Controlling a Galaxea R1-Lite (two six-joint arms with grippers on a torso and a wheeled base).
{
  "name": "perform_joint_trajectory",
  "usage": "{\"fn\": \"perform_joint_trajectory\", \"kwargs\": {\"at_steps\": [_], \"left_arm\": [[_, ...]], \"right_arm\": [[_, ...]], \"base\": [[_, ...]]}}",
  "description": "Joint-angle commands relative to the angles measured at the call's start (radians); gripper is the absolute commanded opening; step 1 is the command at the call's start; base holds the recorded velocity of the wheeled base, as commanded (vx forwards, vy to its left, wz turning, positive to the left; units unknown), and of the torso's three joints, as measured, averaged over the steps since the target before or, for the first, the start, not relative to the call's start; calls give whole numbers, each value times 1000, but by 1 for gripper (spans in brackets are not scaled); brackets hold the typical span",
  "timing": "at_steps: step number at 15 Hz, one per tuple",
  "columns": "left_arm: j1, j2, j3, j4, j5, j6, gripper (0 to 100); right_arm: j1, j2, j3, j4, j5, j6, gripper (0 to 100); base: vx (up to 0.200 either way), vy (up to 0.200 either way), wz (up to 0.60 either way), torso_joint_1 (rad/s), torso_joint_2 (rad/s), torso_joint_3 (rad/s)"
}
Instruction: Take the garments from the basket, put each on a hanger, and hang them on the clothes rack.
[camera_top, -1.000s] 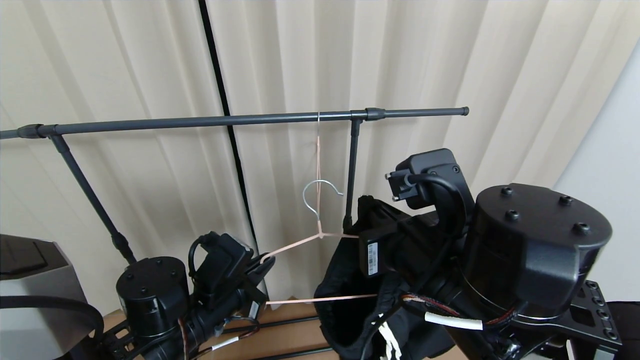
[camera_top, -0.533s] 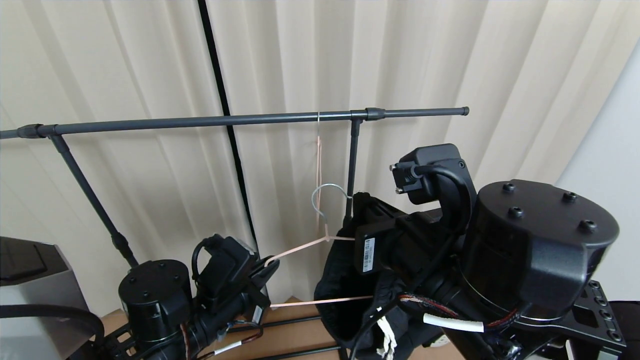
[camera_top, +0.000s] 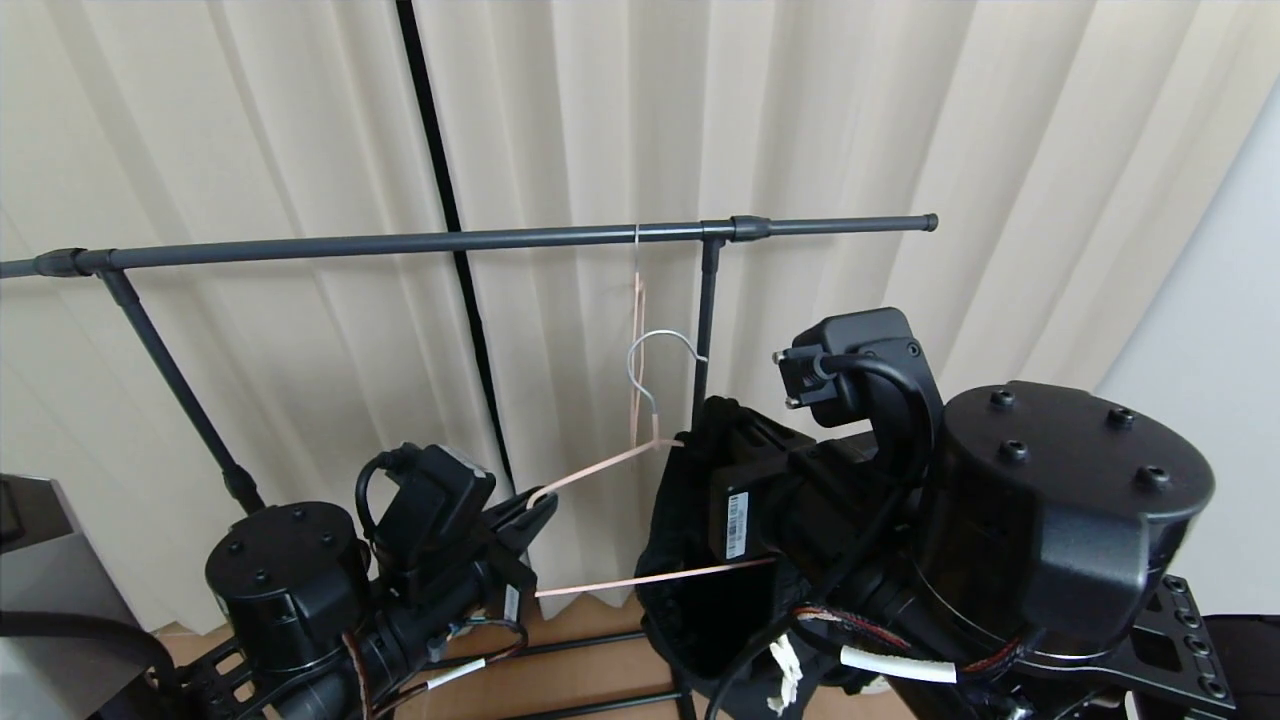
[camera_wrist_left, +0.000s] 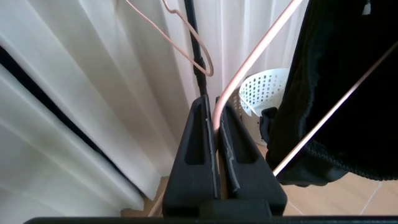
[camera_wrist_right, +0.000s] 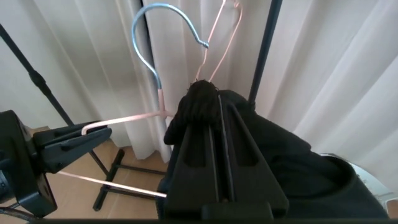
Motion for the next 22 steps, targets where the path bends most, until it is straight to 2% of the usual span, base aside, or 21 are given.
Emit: {"fn": "perform_joint_trajectory", "kwargs": {"at_steps": [1, 2, 3, 8, 13, 17, 22], "left_arm": [[0, -17, -1, -2, 1, -1, 0], [-1, -17, -1, -2, -1, -1, 0], [-1, -17, 0, -2, -2, -1, 0], [-4, -38, 6, -2, -4, -1, 0], [-9, -40, 12, -2, -4, -4, 0], [-53, -44, 22, -2, -6, -7, 0], [-58, -61, 18, -2, -4, -20, 0]], "right_arm": [[-5, -3, 3, -1, 0, 1, 0], [-6, -7, 7, -3, 0, 1, 0], [-6, -7, 9, -3, 0, 3, 100], [-77, -38, 6, -1, 0, -17, 100], [-102, -32, -25, -4, -2, -15, 100], [-108, -9, -55, -3, 0, -12, 100], [-118, 29, -55, -3, -5, -12, 100]], "base": [[0, 0, 0, 0, 0, 0], [0, 0, 0, 0, 0, 0], [0, 0, 0, 0, 0, 0], [0, 0, 0, 0, 0, 0], [0, 0, 0, 0, 0, 0], [0, 0, 0, 0, 0, 0], [0, 0, 0, 0, 0, 0]]}}
